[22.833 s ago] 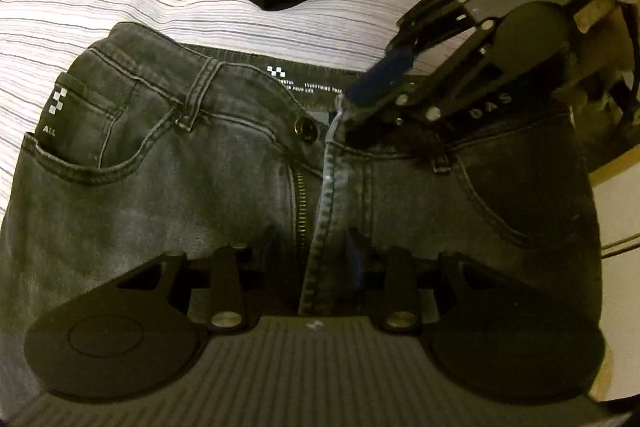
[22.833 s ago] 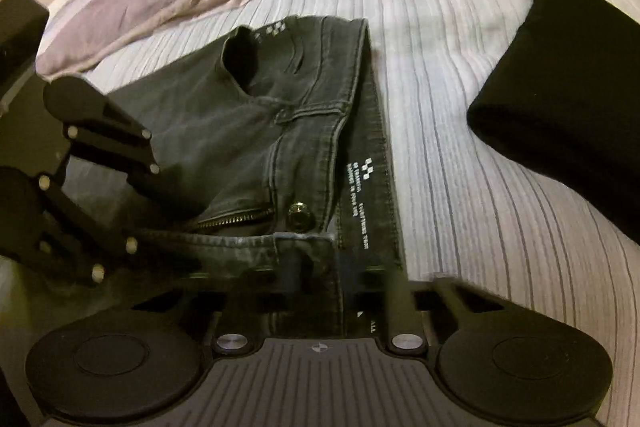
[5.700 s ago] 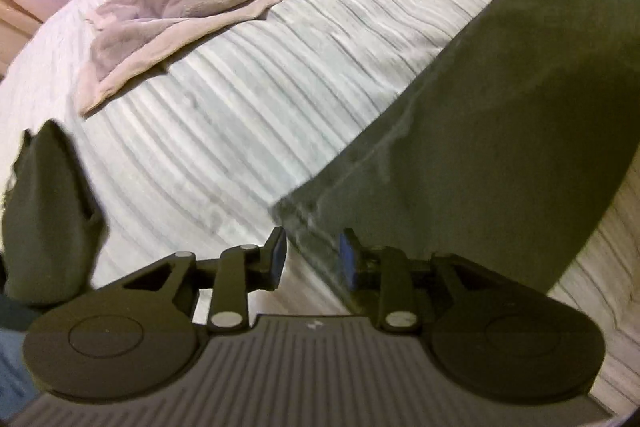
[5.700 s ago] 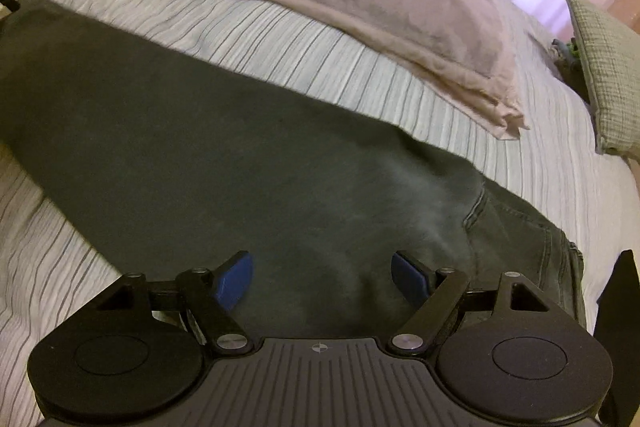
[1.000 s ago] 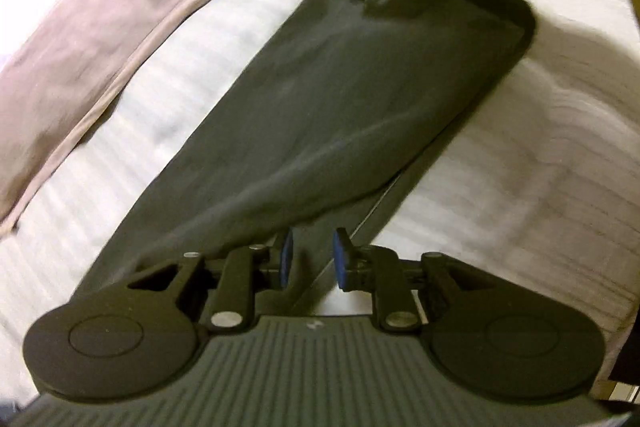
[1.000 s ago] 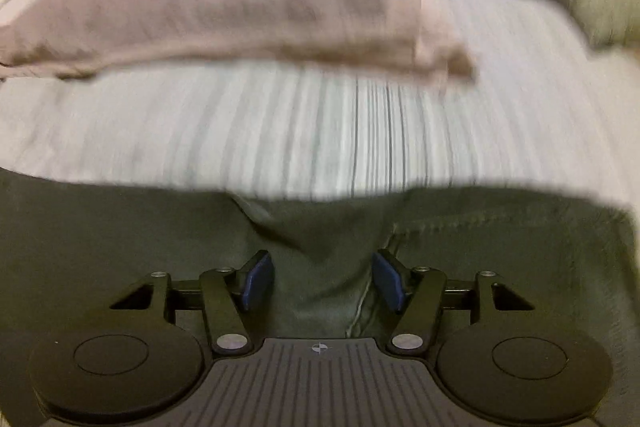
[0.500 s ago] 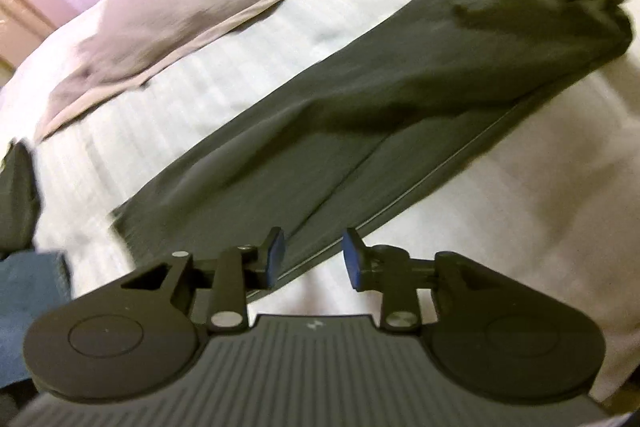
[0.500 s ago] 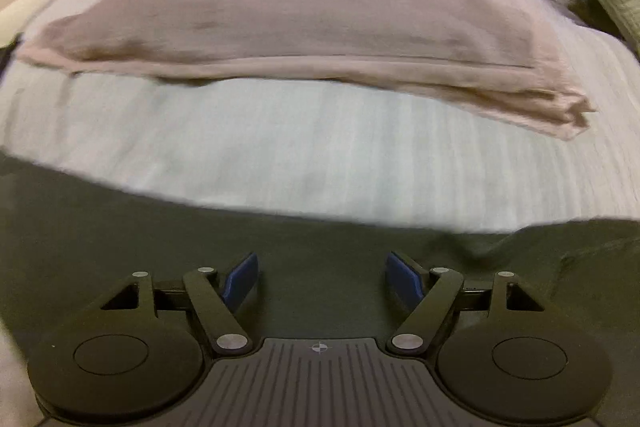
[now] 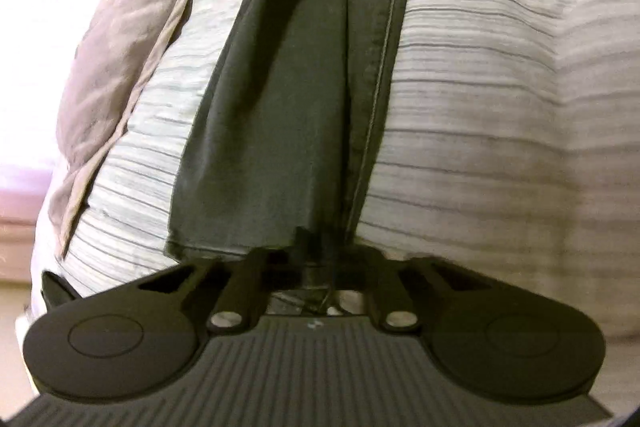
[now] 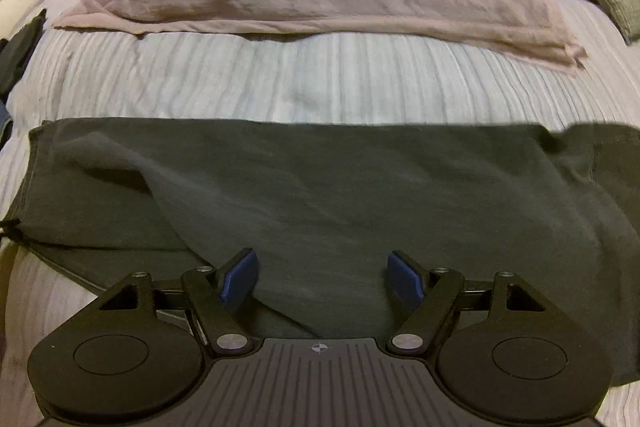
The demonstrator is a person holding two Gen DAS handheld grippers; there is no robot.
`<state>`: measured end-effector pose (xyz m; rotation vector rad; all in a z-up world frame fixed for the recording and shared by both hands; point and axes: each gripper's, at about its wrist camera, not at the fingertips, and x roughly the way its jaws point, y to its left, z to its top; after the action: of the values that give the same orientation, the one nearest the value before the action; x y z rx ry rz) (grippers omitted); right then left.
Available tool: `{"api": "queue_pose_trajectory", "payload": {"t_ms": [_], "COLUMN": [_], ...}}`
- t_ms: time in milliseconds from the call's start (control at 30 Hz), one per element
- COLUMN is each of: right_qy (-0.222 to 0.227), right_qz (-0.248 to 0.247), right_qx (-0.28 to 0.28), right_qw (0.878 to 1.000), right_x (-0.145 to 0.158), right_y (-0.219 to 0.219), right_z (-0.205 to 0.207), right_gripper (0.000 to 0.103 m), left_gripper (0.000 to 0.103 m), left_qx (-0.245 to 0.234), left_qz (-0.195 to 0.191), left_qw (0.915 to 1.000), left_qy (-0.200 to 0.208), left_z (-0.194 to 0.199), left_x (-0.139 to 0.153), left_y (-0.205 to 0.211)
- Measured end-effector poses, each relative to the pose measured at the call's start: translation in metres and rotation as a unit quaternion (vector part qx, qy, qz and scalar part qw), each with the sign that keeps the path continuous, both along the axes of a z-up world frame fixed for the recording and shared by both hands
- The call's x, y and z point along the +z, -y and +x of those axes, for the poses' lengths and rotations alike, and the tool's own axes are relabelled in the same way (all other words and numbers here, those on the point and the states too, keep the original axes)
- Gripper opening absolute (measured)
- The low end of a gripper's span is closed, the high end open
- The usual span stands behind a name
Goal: Fold clothes
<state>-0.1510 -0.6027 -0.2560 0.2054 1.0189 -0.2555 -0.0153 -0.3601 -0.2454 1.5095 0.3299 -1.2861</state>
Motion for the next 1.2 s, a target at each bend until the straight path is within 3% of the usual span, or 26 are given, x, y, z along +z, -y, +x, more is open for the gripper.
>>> {"api": "queue_pose_trajectory", "payload": {"t_ms": [100,133,167,333,533,633,833,1000,1100,1133,1167,1200], "right_qy": [0.005,0.007,0.007,0.005,-0.034,-0.022,0.022,0.011,0.019,0.021,0.022,0.016], "right_qz": [-0.01,-0.013,-0.012,-0.003,0.054,0.065,0.04,0.017,-0.004,-0.013,-0.021,-0.025], "right_qx": [0.02,0.028,0.04,0.099,0.107,0.085,-0.028,-0.113,-0.133,-0.131,-0.129,-0.125], "right_qw": [1.0,1.0,0.999,0.995,0.992,0.994,0.999,0.993,0.991,0.991,0.991,0.992], "right_x": [0.006,0.007,0.003,-0.015,-0.043,-0.039,-0.028,-0.032,-0.029,-0.029,-0.03,-0.035], "right_y": [-0.02,-0.027,-0.036,-0.071,-0.072,-0.058,0.008,0.101,0.16,0.177,0.196,0.217], "right_z": [0.011,0.014,0.018,0.033,0.052,0.053,0.029,-0.01,-0.027,-0.027,-0.026,-0.022], "right_gripper": [0.08,0.091,0.094,0.094,0.094,0.094,0.094,0.094,0.093,0.087,0.064,0.053], "left_gripper": [0.001,0.001,0.001,0.001,0.013,0.013,0.017,0.021,0.022,0.022,0.023,0.024], "left_qx": [0.021,0.031,0.036,0.05,0.088,0.111,0.119,0.098,0.086,0.084,0.085,0.086], "left_qz": [-0.034,-0.03,-0.023,-0.001,0.0,-0.018,-0.062,-0.07,-0.077,-0.08,-0.079,-0.078], "left_qw": [0.9991,0.999,0.9991,0.9979,0.9927,0.9879,0.9837,0.9856,0.9851,0.9848,0.9845,0.9842], "left_qy": [0.01,0.011,0.003,-0.042,-0.082,-0.107,-0.12,-0.118,-0.127,-0.129,-0.132,-0.134], "left_z": [0.019,0.025,0.028,0.027,0.037,0.045,0.04,0.029,0.016,0.011,0.004,-0.005], "left_x": [0.021,0.022,0.02,0.008,0.014,0.028,0.043,0.041,0.044,0.045,0.045,0.044], "left_y": [-0.012,-0.016,-0.019,-0.027,-0.029,-0.027,0.009,0.059,0.1,0.112,0.124,0.136]}}
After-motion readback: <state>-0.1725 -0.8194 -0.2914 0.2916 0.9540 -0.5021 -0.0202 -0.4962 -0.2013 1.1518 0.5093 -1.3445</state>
